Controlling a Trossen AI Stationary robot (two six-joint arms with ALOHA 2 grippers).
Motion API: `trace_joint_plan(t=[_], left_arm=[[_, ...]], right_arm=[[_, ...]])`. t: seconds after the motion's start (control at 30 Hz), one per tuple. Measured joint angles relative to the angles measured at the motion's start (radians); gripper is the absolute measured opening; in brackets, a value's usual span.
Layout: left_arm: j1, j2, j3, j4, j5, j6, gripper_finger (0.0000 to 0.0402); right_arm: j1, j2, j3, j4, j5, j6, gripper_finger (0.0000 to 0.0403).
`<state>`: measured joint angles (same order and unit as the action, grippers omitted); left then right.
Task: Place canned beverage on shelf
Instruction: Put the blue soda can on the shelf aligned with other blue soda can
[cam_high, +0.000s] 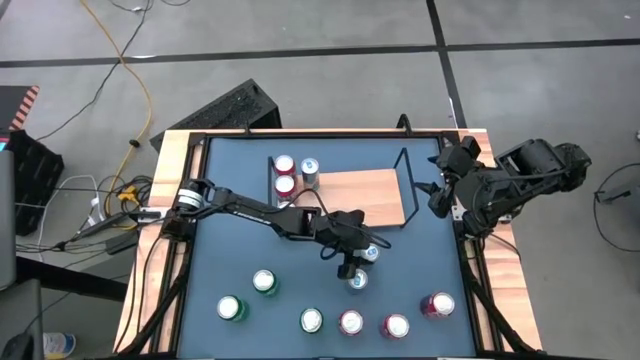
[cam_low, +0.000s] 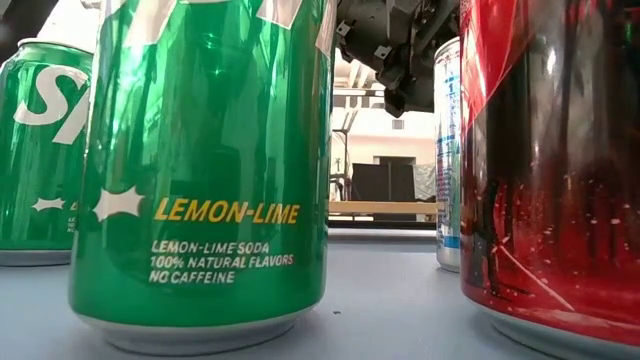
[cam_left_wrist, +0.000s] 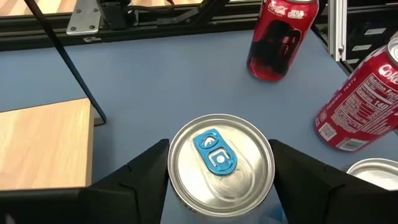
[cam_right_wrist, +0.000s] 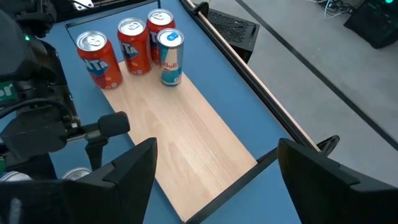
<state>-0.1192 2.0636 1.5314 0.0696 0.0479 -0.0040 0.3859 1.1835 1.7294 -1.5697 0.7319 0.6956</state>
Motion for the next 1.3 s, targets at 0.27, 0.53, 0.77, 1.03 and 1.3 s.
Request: trace_joint_plan(t=[0.27, 0.53, 0.77, 1.03, 1.3], left_arm=[[0.002, -0.002, 0.000, -0.002, -0.003, -0.031, 0.0223], [0.011, -0.007, 0.043, -0.078, 0.046, -0.045, 0.0223], [0.030, -0.007, 0.185, -0.251, 0.078, 0.020, 0.0223], [0.051, -0.057, 0.305, -0.412, 0.129, 0.137, 0.0223], [0.107, -0.306, 0.281, -0.649, 0.129, 0.255, 0.0223]], right_arm=[[0.000, 0.000, 0.000, -0.001, 0.000, 0.000, 0.0317], [0.000, 0.000, 0.000, -0.001, 0.002, -0.024, 0.0317], [0.000, 0.000, 0.000, -0.001, 0.009, -0.047, 0.0317], [0.000, -0.001, 0.000, -0.001, 0.011, -0.062, 0.0317], [0.000, -0.021, 0.000, -0.001, 0.031, -0.042, 0.0317]])
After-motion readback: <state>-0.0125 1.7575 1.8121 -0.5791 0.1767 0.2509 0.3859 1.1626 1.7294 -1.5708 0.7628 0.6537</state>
